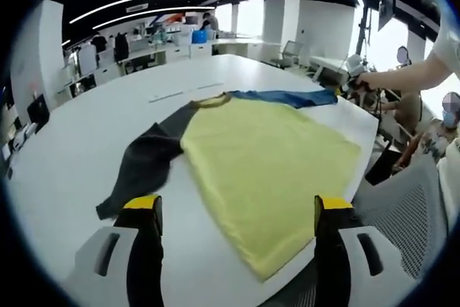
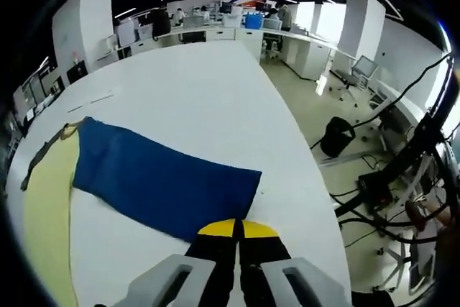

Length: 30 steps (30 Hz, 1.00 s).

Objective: Fold the garment on the visible template until the final outline fits inside the template.

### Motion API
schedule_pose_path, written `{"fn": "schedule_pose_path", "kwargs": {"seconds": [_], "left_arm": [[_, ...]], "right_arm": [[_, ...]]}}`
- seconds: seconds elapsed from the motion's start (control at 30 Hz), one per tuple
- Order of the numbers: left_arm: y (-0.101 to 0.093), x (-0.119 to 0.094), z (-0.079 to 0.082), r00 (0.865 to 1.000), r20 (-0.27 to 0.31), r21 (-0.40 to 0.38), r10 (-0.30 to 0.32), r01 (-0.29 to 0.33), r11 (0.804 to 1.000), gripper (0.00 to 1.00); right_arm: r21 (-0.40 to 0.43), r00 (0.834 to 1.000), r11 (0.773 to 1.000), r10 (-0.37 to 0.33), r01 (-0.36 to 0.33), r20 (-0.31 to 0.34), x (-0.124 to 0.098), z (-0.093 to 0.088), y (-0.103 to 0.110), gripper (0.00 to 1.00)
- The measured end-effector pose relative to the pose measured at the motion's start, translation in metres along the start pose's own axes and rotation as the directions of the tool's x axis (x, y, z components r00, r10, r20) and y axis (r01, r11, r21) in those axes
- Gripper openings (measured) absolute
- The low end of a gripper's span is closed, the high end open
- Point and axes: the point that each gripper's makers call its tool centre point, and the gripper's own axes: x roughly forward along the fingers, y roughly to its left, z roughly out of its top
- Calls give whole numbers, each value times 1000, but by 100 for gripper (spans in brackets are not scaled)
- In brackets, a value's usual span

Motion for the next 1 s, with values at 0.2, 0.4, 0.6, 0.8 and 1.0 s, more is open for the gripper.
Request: {"fn": "schedule_pose_path", "kwargs": {"seconds": [0.2, 0.4, 0.6, 0.8, 1.0], "left_arm": [[-7, 2, 3, 1000, 7, 23, -28, 28, 999, 91], [-8, 2, 2, 999, 1, 18, -33, 33, 999, 92], [-2, 1, 1, 1000, -1, 11, -10, 10, 1000, 98], [-1, -1, 2, 1000, -2, 10, -9, 9, 1000, 99], [1, -1, -1, 1000, -12, 0, -5, 5, 1000, 99]], "right_arm": [[-14, 1000, 1000, -11, 11, 1, -14, 0, 13, 0], [-2, 1000, 1000, -16, 16, -12, -14, 1, 12, 0], [7, 1000, 1000, 1, -1, -27, 8, 8, -9, 0], [22, 1000, 1000, 22, -21, -16, 18, 14, -12, 0], [23, 998, 998, 67, -67, -12, 18, 20, -3, 0]]}}
